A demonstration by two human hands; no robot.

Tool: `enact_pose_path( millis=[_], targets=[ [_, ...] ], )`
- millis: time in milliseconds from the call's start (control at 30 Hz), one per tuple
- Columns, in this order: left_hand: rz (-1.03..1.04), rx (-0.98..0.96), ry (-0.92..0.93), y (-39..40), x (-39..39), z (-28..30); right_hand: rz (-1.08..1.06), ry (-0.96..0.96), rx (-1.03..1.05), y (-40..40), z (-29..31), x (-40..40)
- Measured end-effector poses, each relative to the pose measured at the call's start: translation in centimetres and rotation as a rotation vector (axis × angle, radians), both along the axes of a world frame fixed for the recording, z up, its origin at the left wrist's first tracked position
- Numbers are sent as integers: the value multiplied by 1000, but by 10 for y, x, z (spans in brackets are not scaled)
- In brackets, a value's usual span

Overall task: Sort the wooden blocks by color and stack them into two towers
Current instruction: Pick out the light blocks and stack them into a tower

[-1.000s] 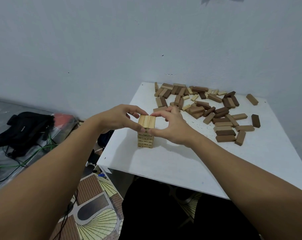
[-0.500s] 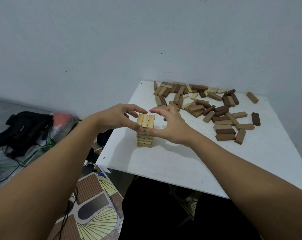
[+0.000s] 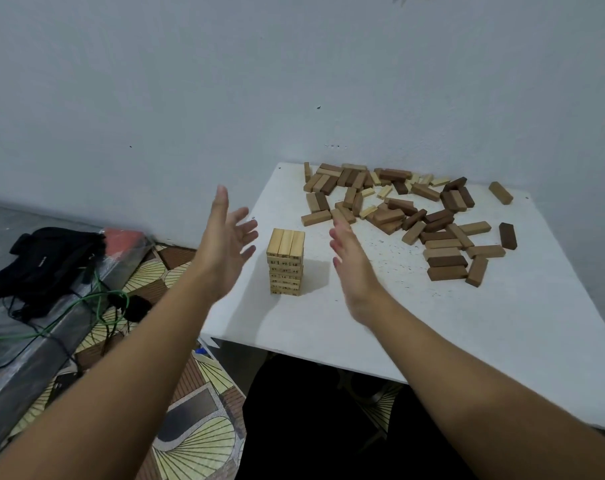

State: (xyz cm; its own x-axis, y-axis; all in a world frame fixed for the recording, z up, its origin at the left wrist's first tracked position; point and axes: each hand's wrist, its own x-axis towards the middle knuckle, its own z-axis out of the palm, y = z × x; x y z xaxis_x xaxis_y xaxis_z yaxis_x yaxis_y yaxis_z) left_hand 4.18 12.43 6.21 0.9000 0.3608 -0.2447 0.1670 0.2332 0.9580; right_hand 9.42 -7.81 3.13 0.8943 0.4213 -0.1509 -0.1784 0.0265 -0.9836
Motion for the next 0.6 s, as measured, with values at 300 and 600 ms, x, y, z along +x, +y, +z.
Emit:
enact_pose_path(
  millis=[300,600],
  targets=[
    [118,-289,-29,-39,-24,-47,-94,259,232,28,-10,-45],
    [63,-230,-34,-35,-26,-57,-66,178,206,33,0,-60]
  ],
)
